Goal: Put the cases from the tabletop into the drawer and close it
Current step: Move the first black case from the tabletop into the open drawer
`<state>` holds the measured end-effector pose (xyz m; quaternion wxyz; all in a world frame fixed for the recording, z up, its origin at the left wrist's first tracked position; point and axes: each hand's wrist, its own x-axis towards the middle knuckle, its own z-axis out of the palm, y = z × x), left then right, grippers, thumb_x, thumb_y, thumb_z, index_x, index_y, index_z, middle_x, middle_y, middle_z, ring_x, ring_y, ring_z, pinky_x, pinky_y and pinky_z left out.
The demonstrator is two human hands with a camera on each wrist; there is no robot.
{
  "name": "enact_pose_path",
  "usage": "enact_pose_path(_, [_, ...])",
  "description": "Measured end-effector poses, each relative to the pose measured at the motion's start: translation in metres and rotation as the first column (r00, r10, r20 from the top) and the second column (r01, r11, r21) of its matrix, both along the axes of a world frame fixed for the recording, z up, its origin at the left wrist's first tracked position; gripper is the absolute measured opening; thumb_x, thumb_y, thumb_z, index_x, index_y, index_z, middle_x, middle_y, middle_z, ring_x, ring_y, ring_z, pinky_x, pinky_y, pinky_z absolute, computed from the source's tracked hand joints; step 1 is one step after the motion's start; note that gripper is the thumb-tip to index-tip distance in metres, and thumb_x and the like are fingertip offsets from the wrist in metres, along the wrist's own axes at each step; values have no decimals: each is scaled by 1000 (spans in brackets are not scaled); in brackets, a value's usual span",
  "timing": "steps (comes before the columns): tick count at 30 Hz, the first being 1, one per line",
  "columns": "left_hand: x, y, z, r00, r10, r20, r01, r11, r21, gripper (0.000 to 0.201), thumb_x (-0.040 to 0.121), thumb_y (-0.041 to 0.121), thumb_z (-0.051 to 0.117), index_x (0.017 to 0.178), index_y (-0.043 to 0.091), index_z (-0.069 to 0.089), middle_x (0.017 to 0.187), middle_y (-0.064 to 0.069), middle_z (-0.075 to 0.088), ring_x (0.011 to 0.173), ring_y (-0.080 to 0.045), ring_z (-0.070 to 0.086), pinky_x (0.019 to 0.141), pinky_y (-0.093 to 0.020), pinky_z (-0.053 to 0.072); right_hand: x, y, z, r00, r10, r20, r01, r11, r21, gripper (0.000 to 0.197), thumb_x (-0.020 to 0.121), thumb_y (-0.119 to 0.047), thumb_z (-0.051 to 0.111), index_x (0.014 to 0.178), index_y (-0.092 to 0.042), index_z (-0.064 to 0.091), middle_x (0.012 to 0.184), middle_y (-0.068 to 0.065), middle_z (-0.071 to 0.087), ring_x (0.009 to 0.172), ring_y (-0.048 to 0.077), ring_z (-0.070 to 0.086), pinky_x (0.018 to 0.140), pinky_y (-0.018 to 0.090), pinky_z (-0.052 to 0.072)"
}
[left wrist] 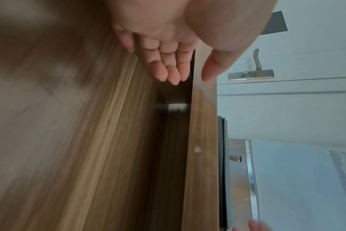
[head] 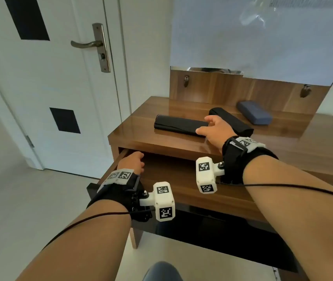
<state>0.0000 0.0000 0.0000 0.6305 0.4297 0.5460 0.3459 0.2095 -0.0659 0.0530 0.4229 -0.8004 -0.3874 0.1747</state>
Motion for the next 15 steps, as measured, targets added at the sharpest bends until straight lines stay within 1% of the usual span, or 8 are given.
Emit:
enact_pose_path(2, [-3,0,-3,998,52,-18,-52,999,3,15,90,18,47,82,9,54,68,-1,47,62,-14,46,61,-22,39,0,5,1,995,12,99,-3,996,-91,69,78,-31,68,140,-22,40,137,7,49,123,27,49,101,37,42])
enact_pose_path(3, [-6,-2,-4,998,59,-30,-59,998,5,15,91,18,46,91,8,57,74,-3,52,71,-18,53,70,-24,44,0,7,3,989,24,143,-2,989,-149,72,77,-32,68,141,-22,38,137,8,49,122,29,49,99,36,43])
enact_pose_path(5, [-12,-3,-11,997,63,-46,-63,998,14,30,91,18,45,117,5,57,102,-13,62,99,-28,60,94,-33,46,-1,11,5,979,58,197,-9,970,-244,75,77,-31,67,143,-19,34,136,9,50,118,29,52,92,32,44])
enact_pose_path(6, [-14,-5,-13,996,74,-44,-74,997,3,35,91,18,46,121,4,55,111,-16,61,103,-29,59,100,-35,44,-1,13,4,974,69,215,-4,958,-288,76,78,-30,67,144,-18,32,134,9,51,115,28,54,88,30,44])
enact_pose_path(8, [-20,-8,-15,996,76,-50,-77,997,-11,35,90,20,49,119,4,56,101,-14,59,97,-26,59,99,-35,44,-3,18,3,963,90,254,-3,946,-323,78,76,-31,67,144,-17,31,131,10,52,112,29,55,89,32,47])
enact_pose_path(11, [-26,-15,-12,995,83,-49,-84,996,-17,18,88,20,50,100,8,57,74,-5,52,71,-19,54,82,-29,44,-7,22,1,931,126,343,9,930,-366,79,69,-39,69,139,-22,36,129,11,51,112,34,54,96,44,48])
enact_pose_path(13, [-30,-20,-11,995,88,-53,-89,996,-17,12,89,19,50,92,9,54,69,-4,49,60,-14,46,71,-26,41,-12,23,-1,910,130,394,43,915,-402,77,71,-41,66,139,-25,35,131,12,48,115,37,51,98,46,45])
enact_pose_path(15, [-33,-22,-10,997,59,-57,-59,998,-11,15,90,19,48,99,10,56,70,-3,48,63,-16,47,71,-26,41,-13,23,-2,889,121,443,84,905,-417,75,74,-43,64,140,-26,34,134,12,45,119,38,47,101,46,42])
